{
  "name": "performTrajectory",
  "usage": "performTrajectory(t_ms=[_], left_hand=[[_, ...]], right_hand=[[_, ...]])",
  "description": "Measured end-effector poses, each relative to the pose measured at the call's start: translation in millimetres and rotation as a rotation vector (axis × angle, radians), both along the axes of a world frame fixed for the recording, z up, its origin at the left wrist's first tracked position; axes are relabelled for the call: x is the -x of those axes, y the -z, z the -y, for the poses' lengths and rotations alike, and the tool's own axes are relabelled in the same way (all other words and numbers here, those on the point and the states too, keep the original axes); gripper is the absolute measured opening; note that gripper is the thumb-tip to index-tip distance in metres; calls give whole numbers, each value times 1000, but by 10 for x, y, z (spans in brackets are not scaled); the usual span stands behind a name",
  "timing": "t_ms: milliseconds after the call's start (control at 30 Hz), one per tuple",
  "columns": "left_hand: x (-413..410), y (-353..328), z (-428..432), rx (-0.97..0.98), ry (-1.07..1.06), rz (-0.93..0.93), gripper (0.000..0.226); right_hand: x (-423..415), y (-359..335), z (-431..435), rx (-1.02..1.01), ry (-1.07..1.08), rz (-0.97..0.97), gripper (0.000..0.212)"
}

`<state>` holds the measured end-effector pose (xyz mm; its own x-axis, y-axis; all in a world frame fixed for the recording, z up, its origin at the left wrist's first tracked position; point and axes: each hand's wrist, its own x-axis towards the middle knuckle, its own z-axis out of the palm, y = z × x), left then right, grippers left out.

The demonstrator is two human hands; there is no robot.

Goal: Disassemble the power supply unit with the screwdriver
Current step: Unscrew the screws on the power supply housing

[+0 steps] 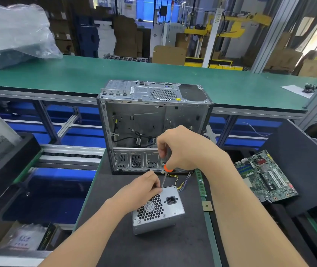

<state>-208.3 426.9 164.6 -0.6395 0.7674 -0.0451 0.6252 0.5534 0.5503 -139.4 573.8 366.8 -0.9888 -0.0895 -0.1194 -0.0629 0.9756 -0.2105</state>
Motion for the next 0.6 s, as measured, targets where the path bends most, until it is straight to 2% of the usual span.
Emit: performTrajectory(t_ms=[133,233,333,433,600], left_hand=[[21,30,39,-128,-31,44,15],[78,52,135,-329,-176,188,10],[179,109,309,-419,-306,278,8],[256,242,590,-442,-463,259,11],[163,589,1108,-293,-616,176,22]], right_hand=[[-4,10,-44,0,14,-40,22],[8,11,-72,5,26,-75,22],[62,41,-32,35,23,-117,20],[161,112,105,83,21,-139,20],[316,325,431,131,-50,-90,21]])
